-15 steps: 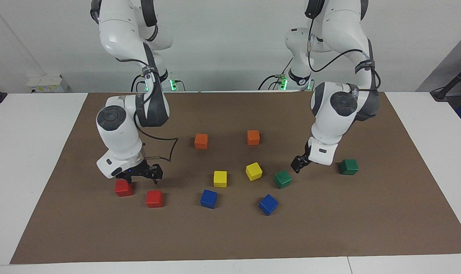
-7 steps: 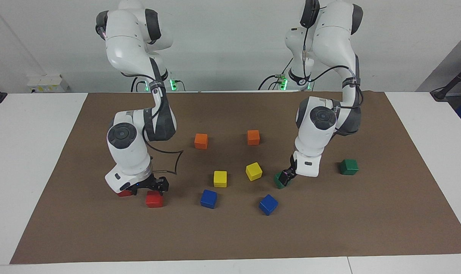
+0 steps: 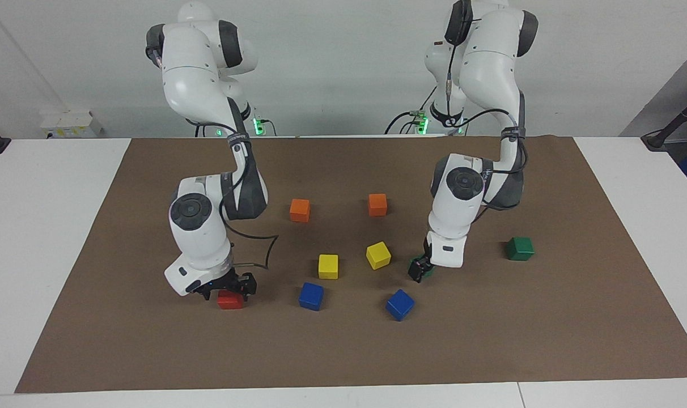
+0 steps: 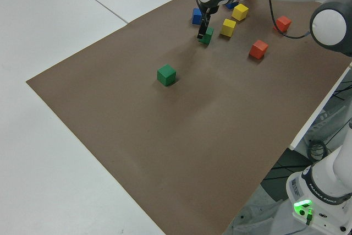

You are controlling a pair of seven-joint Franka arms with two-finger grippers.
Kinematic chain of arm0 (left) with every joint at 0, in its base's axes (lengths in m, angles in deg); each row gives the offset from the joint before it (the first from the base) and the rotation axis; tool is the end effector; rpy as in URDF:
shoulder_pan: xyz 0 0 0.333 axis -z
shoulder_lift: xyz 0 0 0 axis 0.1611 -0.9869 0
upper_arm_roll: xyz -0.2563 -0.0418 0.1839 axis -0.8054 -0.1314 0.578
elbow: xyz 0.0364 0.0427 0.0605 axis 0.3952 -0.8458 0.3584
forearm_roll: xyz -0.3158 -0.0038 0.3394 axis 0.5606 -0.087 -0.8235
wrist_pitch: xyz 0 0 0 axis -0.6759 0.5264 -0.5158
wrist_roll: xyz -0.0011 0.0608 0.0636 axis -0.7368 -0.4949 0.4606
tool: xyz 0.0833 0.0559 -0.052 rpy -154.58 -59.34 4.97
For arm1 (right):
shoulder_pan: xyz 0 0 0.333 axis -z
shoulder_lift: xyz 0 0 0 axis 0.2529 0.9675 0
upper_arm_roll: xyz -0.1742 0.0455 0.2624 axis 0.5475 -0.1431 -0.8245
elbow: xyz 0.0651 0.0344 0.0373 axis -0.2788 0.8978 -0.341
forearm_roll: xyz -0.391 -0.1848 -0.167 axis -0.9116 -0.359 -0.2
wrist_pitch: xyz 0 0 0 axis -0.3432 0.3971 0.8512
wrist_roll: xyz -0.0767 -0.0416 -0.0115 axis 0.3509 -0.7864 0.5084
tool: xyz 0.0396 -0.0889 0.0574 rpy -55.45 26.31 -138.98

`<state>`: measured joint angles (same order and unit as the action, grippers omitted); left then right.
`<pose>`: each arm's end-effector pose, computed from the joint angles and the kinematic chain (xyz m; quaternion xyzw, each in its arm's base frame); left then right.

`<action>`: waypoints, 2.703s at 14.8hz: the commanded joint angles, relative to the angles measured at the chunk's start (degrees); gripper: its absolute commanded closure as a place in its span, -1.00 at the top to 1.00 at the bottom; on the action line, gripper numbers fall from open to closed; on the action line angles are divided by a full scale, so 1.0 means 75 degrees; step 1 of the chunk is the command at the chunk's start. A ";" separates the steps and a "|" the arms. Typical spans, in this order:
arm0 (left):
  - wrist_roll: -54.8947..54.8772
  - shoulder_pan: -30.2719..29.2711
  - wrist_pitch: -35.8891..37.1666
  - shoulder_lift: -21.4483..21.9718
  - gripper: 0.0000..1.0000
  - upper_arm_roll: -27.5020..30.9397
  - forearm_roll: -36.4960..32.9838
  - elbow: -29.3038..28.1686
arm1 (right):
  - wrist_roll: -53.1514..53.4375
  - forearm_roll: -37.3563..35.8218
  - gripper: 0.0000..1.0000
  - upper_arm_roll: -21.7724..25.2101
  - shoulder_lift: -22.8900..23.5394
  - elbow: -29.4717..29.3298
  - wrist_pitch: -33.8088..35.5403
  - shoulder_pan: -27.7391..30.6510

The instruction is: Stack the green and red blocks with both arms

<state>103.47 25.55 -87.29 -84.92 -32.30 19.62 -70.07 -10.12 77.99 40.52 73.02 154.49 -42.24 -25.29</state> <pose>0.7005 -0.2777 0.2770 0.9687 0.2435 0.0466 0.0119 0.7909 0.1058 0.2733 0.9981 -0.0235 0.0478 0.0309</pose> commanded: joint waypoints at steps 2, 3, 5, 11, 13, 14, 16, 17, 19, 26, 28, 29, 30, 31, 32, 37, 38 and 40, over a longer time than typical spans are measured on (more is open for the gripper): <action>0.0204 0.0173 -0.0269 0.0070 1.00 0.0107 -0.0363 -0.0243 | 0.0233 -0.0204 0.96 -0.0064 0.0062 0.0121 -0.0286 0.0094; 0.0215 0.0173 -0.0374 0.0070 1.00 0.0107 -0.0398 -0.0336 | 0.0233 -0.0192 0.81 -0.0064 0.0062 0.0203 -0.0344 0.0106; 0.0215 0.0255 -0.0492 0.0082 1.00 0.0107 -0.0433 -0.0419 | 0.0268 -0.0099 0.48 -0.0064 0.0051 0.0332 -0.0485 0.0059; 0.0239 0.0267 -0.0539 0.0082 0.78 0.0107 -0.0433 -0.0466 | 0.0327 -0.0098 -1.00 -0.0076 -0.0019 0.0333 -0.0323 0.0129; 0.0367 0.0267 -0.0551 0.0082 0.23 0.0107 -0.0433 -0.0478 | 0.0292 -0.0180 -1.00 -0.0087 -0.0031 -0.0052 0.0401 0.0153; 0.0414 0.0267 -0.0539 0.0093 -0.14 0.0107 -0.0433 -0.0490 | 0.0210 -0.0180 -1.00 -0.0087 -0.0055 -0.0402 0.0915 0.0176; 0.0555 0.0267 -0.0388 0.0093 -1.00 0.0107 -0.0433 -0.0420 | -0.0234 -0.0111 -1.00 -0.0087 -0.0381 -0.0535 0.1411 0.0397; 0.0532 0.0267 -0.0143 0.0093 -1.00 0.0107 -0.0445 -0.0327 | -0.0340 -0.0087 -1.00 -0.0099 -0.0557 -0.0465 0.1506 0.0434; 0.0195 0.0150 0.0909 0.0105 -1.00 0.0095 -0.0631 0.0316 | -0.0644 -0.0087 -1.00 -0.0099 -0.0862 -0.0325 0.1763 0.0597; -0.4360 -0.1582 0.1968 0.1815 -1.00 0.0037 -0.0072 -0.0782 | -0.2286 -0.0063 -1.00 -0.0111 -0.1707 0.1772 0.0184 0.1254; -0.5544 -0.2074 0.2121 0.1851 -1.00 0.0048 0.0035 -0.0794 | -0.2264 -0.0063 -1.00 -0.0111 -0.1719 0.1809 0.0112 0.1254; -0.6003 -0.2286 0.2121 0.1851 -1.00 0.0037 0.0082 -0.0829 | -0.2252 -0.0063 -1.00 -0.0111 -0.1719 0.1832 0.0112 0.1243; -0.6460 -0.2485 0.2144 0.1874 -1.00 0.0037 0.0117 -0.0841 | -0.2263 -0.0063 -1.00 -0.0111 -0.1719 0.1890 0.0066 0.1243; -0.6766 -0.2626 0.2133 0.1886 -1.00 0.0048 0.0117 -0.0888 | -0.2287 -0.0063 -1.00 -0.0111 -0.1742 0.1984 -0.0074 0.1254; -0.6943 -0.2744 0.2098 0.1898 -1.00 0.0037 0.0117 -0.0946 | -0.2310 -0.0063 -1.00 -0.0099 -0.1789 0.2147 -0.0238 0.1254; -0.7038 -0.2990 0.1548 0.2027 -1.00 0.0037 0.0152 -0.1427 | -0.2439 -0.0063 -1.00 -0.0099 -0.1883 0.2547 -0.0837 0.1266; -0.7329 -0.3014 0.1512 0.2027 -1.00 0.0037 0.0245 -0.1439 | -0.2439 -0.0063 -1.00 -0.0099 -0.1895 0.2570 -0.0849 0.1266; -0.8125 -0.3096 0.1430 0.2027 -1.00 0.0072 0.0456 -0.1439 | -0.2439 -0.0063 -1.00 -0.0099 -0.1918 0.2664 -0.0849 0.1301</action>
<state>47.83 3.87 -74.60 -72.22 -31.57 20.97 -78.00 -26.88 77.88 40.32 60.16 171.29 -47.13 -16.50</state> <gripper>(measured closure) 0.445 0.449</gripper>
